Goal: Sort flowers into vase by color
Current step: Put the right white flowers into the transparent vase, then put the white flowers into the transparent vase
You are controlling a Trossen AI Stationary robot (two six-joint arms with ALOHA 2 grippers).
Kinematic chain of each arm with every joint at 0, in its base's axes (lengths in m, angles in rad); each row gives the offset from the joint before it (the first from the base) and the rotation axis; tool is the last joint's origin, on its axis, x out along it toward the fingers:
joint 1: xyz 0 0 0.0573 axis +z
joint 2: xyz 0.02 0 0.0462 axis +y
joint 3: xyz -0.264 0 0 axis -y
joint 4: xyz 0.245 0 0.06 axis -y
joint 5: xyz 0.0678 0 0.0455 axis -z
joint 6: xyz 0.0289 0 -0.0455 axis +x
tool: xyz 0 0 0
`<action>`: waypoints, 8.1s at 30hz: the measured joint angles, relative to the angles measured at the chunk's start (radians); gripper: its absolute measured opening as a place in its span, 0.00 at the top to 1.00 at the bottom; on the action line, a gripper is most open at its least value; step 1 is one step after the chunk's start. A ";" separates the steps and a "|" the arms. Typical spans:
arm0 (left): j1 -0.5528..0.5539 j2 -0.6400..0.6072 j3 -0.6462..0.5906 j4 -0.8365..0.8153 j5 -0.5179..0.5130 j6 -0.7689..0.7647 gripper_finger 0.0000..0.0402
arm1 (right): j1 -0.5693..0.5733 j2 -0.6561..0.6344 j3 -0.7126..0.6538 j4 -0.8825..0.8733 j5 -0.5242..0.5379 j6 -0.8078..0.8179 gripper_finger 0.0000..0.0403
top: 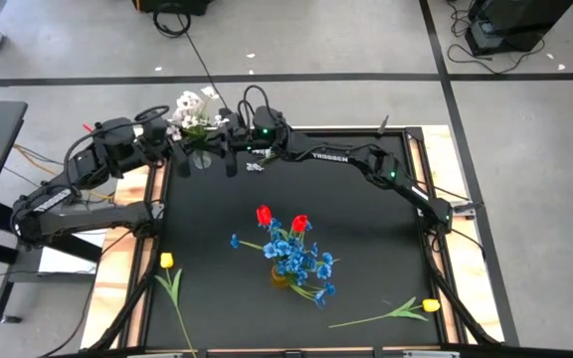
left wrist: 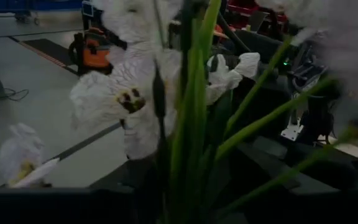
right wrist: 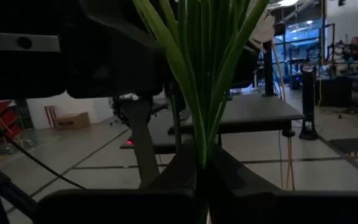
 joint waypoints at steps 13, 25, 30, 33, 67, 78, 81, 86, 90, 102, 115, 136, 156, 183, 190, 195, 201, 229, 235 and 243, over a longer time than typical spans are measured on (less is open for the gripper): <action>0.019 -0.001 0.000 -0.002 -0.012 0.020 0.97 | -0.007 -0.042 0.000 -0.074 0.036 -0.024 0.61; 0.070 -0.040 0.000 0.014 -0.015 0.045 0.97 | -0.083 -0.214 -0.001 -0.589 -0.106 -0.191 0.41; 0.081 -0.064 0.003 0.017 -0.022 0.046 0.97 | -0.124 -0.298 -0.001 -0.715 -0.132 -0.245 0.44; 0.081 -0.074 0.003 0.017 -0.022 0.046 0.98 | -0.149 -0.351 -0.001 -0.789 -0.154 -0.284 0.45; 0.081 -0.071 0.004 0.097 -0.067 0.125 0.98 | -0.203 -0.604 -0.156 -0.777 -0.174 -0.270 0.45; 0.088 -0.054 0.004 0.099 -0.070 0.158 0.98 | -0.203 -0.604 -0.157 -0.777 -0.174 -0.270 0.45; 0.120 -0.022 0.004 0.083 -0.094 0.205 0.98 | -0.203 -0.604 -0.157 -0.777 -0.174 -0.270 0.45; 0.228 0.053 0.001 0.104 -0.112 0.205 0.98 | -0.203 -0.604 -0.157 -0.777 -0.174 -0.270 0.45; 0.285 0.059 0.001 0.175 -0.101 0.233 0.98 | -0.203 -0.604 -0.157 -0.777 -0.174 -0.270 0.45; 0.429 0.035 -0.097 0.325 -0.096 0.198 0.98 | -0.203 -0.603 -0.157 -0.777 -0.174 -0.270 0.45; 0.439 -0.071 -0.279 0.377 -0.091 0.144 0.98 | -0.203 -0.603 -0.157 -0.775 -0.174 -0.270 0.45; 0.482 -0.098 -0.427 0.465 -0.123 0.117 0.95 | -0.203 -0.603 -0.157 -0.771 -0.174 -0.270 0.45; 0.482 -0.065 -0.425 0.288 -0.169 -0.040 0.46 | -0.203 -0.603 -0.157 -0.768 -0.174 -0.270 0.45; 0.484 -0.051 0.052 -0.156 -0.123 0.158 0.21 | -0.203 -0.603 -0.157 -0.768 -0.174 -0.270 0.45; 0.484 -0.052 0.188 -0.194 -0.083 0.183 0.21 | -0.203 -0.603 -0.157 -0.768 -0.174 -0.270 0.45; 0.484 -0.052 0.206 -0.212 0.063 0.181 0.21 | -0.203 -0.603 -0.157 -0.768 -0.174 -0.270 0.45; 0.484 -0.051 0.206 -0.280 0.138 0.158 0.21 | -0.203 -0.603 -0.157 -0.768 -0.174 -0.270 0.45; 0.481 0.055 0.204 -0.271 0.154 -0.017 0.21 | -0.222 -0.603 -0.157 -0.740 -0.032 -0.220 0.45; 0.481 0.012 0.204 -0.294 0.173 -0.070 0.21 | -0.232 -0.605 -0.156 -0.988 0.231 -0.287 0.45; 0.481 -0.016 0.205 -0.384 0.207 -0.114 0.23 | -0.347 -0.604 -0.399 -1.236 0.115 -0.388 0.45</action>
